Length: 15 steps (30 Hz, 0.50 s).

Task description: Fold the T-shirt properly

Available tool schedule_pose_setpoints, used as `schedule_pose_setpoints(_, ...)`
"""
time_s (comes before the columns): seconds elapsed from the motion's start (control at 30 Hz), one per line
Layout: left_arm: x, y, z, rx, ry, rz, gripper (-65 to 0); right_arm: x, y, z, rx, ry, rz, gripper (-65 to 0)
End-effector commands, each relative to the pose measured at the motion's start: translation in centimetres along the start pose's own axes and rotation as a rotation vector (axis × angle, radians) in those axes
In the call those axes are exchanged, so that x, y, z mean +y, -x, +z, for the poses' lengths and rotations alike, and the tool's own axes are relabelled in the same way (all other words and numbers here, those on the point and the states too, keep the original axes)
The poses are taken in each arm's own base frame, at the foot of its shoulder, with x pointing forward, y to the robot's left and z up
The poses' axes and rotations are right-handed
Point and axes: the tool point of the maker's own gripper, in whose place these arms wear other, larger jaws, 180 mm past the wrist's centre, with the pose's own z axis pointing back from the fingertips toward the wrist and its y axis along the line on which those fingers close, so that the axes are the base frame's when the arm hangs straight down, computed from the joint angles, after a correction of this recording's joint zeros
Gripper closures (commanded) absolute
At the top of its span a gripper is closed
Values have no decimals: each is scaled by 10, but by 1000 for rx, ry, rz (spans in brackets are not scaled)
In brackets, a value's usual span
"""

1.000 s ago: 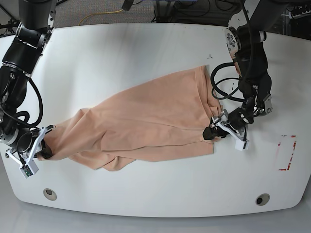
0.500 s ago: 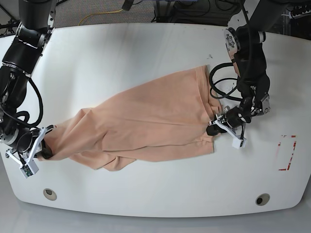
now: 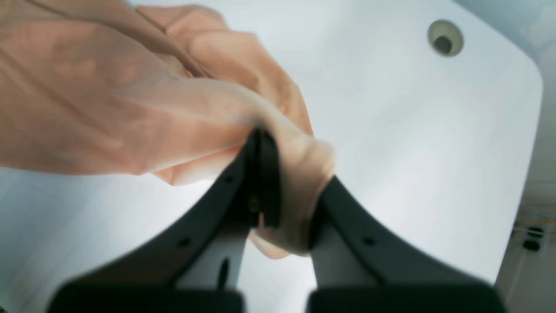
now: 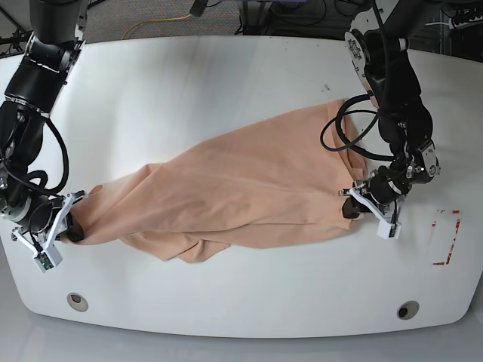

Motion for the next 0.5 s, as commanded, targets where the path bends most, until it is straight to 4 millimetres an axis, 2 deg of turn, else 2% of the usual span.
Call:
schedule_pose_setpoints(0.0, -5, -24, 9, -51, 3, -46, 0, -12, -12, 8, -40, 25, 3, 0)
schedule_pose_setpoints(0.2, -5, -14, 20, -27, -19, -76, 0, -13, -4, 3, -23, 8, -26, 0)
schedule_pose_setpoints(0.37, -9, -19, 30, -44, -33, -116, 0, -13, -4, 3, -23, 8, -26, 0)
schedule_pose_setpoints(0.4, -9, -18, 31, -30, -35, -120, -10, -13, -4, 3, -23, 8, -26, 0)
schedule_pose_setpoints(0.47, -9, -12, 31, 1, -36, -120, -92, -13, -4, 3, -22, 7, -27, 0)
